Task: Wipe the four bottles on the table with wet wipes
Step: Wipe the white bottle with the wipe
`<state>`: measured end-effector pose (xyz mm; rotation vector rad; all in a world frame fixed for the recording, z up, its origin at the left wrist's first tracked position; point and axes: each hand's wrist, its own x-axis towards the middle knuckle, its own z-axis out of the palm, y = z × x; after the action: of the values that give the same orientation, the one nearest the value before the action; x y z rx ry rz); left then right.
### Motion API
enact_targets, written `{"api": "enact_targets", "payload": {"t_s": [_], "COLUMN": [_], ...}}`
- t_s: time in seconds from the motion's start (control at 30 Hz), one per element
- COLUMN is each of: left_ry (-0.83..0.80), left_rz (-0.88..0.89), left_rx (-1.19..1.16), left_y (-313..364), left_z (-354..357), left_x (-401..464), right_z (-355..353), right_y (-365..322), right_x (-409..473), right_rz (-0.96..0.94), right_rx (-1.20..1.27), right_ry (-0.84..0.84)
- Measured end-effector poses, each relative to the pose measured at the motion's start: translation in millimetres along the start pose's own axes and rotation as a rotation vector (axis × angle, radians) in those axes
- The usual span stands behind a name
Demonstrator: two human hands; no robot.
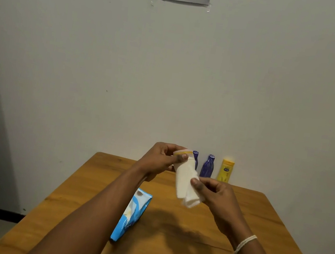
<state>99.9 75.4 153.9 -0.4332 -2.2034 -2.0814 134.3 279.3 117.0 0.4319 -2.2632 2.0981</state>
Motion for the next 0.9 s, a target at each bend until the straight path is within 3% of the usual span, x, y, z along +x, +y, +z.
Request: {"api": "enact_targets", "payload": {"t_s": [0.1, 0.2, 0.33, 0.57, 0.73, 0.9], "left_ry": [-0.026, -0.077, -0.162, -0.115, -0.052, 0.124], "left_rz": [-0.009, -0.041, -0.147, -0.218, -0.120, -0.118], "left_rx": [0.041, 0.150, 0.342, 0.229, -0.009, -0.515], "left_y": [-5, -6, -25, -42, -31, -24], "left_z": [0, 1, 4, 16, 34, 48], "left_x": [0, -1, -7, -19, -18, -6], "right_z": [-13, -20, -26, -32, -9, 30], "right_y": [2, -1, -7, 0, 3, 6], "right_x": [-3, -1, -4, -7, -12, -44], "right_rz": [0.061, 0.026, 0.079, 0.303, 0.153, -0.156], "right_rx": [-0.063, -0.045, 0.202, 0.602, 0.069, -0.284], "right_ry": [-0.056, 0.042, 0.059, 0.070, 0.135, -0.040]}}
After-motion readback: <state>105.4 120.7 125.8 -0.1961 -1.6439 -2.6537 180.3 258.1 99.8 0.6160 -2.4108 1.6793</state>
